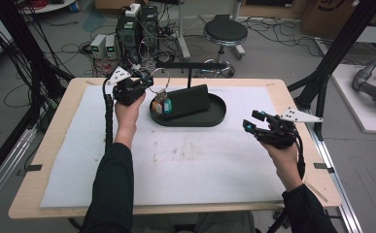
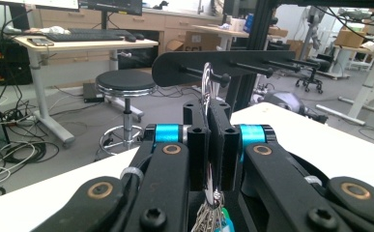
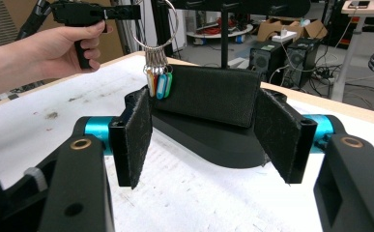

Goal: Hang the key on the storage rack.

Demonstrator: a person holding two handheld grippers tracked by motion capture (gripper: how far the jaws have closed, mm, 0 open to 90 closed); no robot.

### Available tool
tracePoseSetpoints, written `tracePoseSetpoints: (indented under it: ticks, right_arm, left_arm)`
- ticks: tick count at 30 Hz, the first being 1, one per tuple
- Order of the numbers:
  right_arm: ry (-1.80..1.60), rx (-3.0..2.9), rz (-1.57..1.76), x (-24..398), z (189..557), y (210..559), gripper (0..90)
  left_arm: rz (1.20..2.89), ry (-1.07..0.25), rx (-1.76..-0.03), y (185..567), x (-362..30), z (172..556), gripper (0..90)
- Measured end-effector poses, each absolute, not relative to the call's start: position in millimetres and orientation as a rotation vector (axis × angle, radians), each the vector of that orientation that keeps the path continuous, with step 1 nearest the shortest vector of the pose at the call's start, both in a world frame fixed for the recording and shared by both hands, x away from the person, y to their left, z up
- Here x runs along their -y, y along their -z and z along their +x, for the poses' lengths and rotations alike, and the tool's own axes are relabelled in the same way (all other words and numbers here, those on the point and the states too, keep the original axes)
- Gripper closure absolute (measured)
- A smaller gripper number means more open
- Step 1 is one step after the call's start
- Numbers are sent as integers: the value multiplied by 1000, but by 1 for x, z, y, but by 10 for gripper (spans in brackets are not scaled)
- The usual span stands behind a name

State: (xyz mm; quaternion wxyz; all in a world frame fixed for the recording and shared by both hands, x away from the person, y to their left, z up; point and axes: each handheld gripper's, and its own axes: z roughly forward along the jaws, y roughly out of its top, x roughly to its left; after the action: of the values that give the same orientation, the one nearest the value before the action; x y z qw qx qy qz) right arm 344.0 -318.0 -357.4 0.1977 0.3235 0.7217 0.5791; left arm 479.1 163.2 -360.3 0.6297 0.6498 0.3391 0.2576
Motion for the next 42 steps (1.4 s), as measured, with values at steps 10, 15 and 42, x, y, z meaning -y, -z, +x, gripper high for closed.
tracePoseSetpoints:
  ticks: [10,15,42]
  right_arm:
    - [-1622,-2021,906,318,344,357,396]
    - [-1623,-2020,907,318,344,357,396]
    - [-1616,-2028,902,316,344,358,397]
  left_arm:
    - [1494,-621,-817,363,-161,482,855]
    - [1514,-633,-825,363,-160,481,844]
    - [1560,-747,-929,361,-161,479,391]
